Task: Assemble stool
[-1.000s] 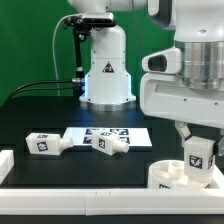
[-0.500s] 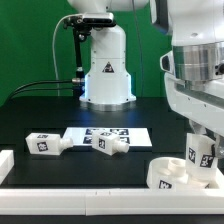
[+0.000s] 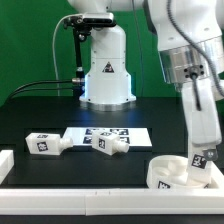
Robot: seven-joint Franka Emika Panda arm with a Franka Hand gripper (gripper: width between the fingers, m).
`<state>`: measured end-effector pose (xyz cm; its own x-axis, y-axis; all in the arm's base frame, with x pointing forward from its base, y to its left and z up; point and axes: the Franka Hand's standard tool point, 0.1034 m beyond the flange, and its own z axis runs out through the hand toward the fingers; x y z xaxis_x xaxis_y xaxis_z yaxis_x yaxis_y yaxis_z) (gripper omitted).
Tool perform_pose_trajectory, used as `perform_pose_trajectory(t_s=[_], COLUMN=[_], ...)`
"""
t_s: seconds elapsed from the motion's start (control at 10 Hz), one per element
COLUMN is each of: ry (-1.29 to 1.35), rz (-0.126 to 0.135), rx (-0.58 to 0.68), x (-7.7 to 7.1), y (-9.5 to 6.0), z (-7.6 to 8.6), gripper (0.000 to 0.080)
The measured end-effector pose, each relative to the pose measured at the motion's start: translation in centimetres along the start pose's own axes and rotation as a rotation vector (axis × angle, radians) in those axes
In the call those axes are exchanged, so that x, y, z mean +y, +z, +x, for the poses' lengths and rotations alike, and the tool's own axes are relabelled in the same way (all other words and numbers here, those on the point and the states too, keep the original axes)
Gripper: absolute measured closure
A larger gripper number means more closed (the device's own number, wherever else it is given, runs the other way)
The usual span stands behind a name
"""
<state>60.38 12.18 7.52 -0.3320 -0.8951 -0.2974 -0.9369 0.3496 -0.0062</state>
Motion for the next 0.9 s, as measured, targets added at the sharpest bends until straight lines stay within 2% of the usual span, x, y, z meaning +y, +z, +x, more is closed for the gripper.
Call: perform_pose_trajectory(t_s=[0.3, 0.4, 0.5, 0.6, 0.9], ry=[0.018, -0.026, -0.084, -0.175, -0.558], rz=[0.002, 0.001, -0.046, -0.08, -0.103], rx=[-0.011, -0.011, -0.003, -0.005, -0.036], x=[-0.1, 0.0, 0.7, 1.2, 1.9], y=[0.0, 0.0, 0.1, -0.2, -2.0], z=[0.1, 0.0, -0.3, -0.8, -1.7], gripper=[0.0461, 0.0211, 0.0211, 0.016, 0.0152])
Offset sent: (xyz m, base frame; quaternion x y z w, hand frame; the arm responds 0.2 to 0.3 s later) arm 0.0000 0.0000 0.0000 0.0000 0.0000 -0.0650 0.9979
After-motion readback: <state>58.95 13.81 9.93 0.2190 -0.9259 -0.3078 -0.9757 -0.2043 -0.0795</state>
